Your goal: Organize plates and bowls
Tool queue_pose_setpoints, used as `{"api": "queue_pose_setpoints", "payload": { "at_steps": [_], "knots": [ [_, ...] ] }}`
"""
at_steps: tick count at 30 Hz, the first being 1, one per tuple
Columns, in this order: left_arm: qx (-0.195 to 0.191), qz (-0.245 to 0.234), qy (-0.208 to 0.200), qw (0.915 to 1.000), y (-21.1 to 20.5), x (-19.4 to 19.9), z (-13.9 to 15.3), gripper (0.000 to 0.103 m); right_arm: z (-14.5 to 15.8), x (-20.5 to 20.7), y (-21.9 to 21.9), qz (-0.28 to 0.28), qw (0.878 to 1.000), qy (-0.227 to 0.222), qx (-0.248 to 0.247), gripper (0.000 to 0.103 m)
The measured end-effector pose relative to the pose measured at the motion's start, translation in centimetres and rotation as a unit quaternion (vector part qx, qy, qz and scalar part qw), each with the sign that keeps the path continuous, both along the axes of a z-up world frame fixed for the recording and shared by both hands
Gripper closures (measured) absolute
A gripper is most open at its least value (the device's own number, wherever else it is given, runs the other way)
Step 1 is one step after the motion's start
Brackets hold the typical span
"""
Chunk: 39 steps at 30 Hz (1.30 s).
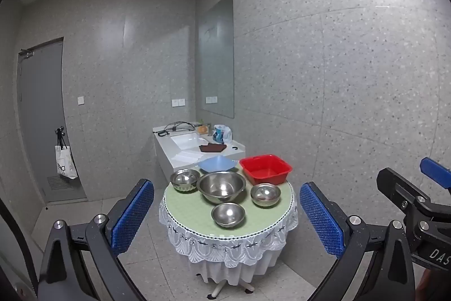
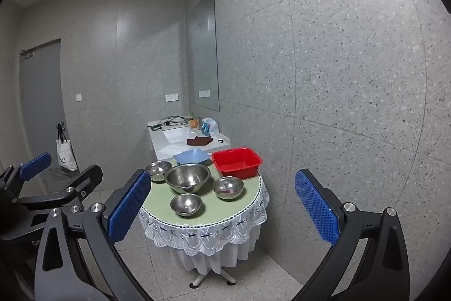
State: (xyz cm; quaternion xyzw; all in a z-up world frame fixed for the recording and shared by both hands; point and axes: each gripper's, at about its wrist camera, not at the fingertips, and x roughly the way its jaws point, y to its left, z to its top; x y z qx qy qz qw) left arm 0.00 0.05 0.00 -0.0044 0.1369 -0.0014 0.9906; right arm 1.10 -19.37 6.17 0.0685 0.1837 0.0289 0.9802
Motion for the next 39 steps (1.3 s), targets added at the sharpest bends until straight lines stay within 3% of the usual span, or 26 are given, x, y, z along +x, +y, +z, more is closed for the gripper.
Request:
{"api": "queue_pose_setpoints", "payload": {
  "at_steps": [8, 15, 39],
  "knots": [
    [0.001, 0.003, 0.001, 1.0, 0.3, 0.2, -0.2, 0.001, 0.1, 0.1, 0.0, -0.001, 1.0, -0.001, 0.005, 0.0],
    [0.003, 0.008, 0.002, 1.0, 0.1, 0.6, -0.6, 0.001, -0.2, 0.8, 2.5, 0.0, 1.0, -0.004, 0.003, 0.0],
    [-0.001, 0.008, -0.006, 0.9999, 0.6, 0.4, -0.2, 0.001, 0.4, 0.9, 1.4, 0.004, 1.0, -0.012, 0.005, 0.0]
  ]
}}
